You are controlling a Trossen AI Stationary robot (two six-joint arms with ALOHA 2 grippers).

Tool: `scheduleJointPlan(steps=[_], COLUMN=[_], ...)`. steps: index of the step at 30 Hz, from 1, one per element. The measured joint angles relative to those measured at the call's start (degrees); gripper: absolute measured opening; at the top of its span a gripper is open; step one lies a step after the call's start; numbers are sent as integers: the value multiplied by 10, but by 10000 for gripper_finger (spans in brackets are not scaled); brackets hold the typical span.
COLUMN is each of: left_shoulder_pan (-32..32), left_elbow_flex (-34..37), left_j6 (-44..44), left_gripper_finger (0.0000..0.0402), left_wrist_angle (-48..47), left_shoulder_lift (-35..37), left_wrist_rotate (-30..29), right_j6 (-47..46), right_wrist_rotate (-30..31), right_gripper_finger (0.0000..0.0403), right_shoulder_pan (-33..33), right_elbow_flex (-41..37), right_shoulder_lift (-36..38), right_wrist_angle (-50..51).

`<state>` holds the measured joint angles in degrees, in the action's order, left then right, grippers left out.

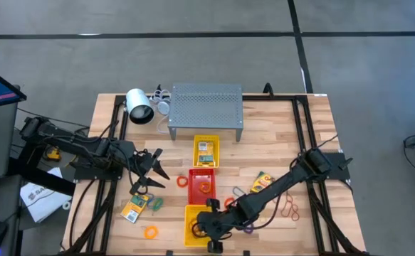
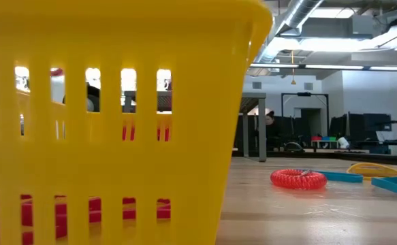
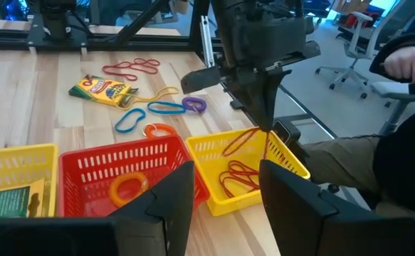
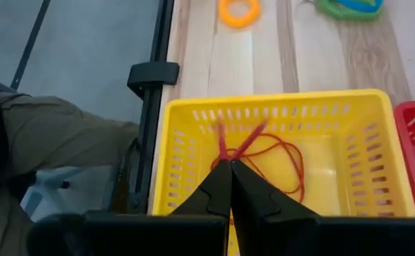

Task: Pick & Place Office Desk Supplies
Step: Put the red rubber band into the bottom yellow bin

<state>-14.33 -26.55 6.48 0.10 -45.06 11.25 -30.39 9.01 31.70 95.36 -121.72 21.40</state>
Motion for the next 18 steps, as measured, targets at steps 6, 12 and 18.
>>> scheduleJointPlan(steps=[6, 12, 18], left_shoulder_pan=[0, 0, 0], left_elbow_flex=[0, 0, 0], left_j6=[0, 0, 0], left_gripper_finger=[153, 153, 153], left_wrist_angle=[-2, -1, -1], left_shoulder_lift=[0, 0, 0], left_wrist_rotate=[0, 0, 0], right_j6=[-21, -22, -22], right_wrist_rotate=[-34, -35, -60], right_gripper_finger=[0, 0, 0], right_shoulder_pan=[-14, -19, -27], right_elbow_flex=[0, 0, 0], right_shoulder_lift=[-34, -33, -33], right_wrist_angle=[4, 12, 26])
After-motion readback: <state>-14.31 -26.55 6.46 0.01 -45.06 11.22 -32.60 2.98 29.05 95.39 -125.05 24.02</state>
